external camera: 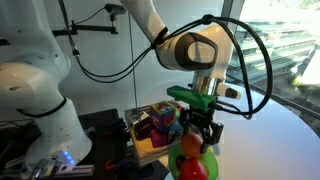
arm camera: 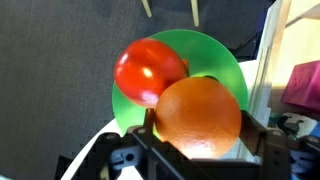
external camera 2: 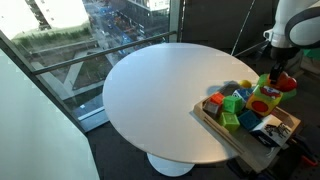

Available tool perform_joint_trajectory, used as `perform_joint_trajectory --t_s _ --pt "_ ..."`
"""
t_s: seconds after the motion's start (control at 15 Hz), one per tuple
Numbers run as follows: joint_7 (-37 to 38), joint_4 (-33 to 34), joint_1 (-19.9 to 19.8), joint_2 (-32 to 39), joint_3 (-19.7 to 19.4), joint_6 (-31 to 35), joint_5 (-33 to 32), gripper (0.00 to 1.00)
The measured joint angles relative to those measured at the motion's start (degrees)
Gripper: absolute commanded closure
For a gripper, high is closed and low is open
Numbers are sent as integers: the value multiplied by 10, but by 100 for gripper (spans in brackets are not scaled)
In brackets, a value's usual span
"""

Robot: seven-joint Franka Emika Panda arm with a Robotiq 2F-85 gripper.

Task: Place the toy orange in the bowl

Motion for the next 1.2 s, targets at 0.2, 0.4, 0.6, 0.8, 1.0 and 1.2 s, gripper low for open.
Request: perform_joint_trajectory --t_s 0.2,0.4,0.6,0.8,1.0,1.2 --pt "-6 -14 0 -1 0 17 -3 44" --pt "-6 -23 0 -1 0 37 -3 44" --pt "-6 -24 0 -1 1 51 -3 16" --pt "-5 -24 0 -1 4 59 -3 3" --pt "-3 -23 3 -1 8 61 -3 0" --pt "-1 -22 4 -1 13 61 -2 0"
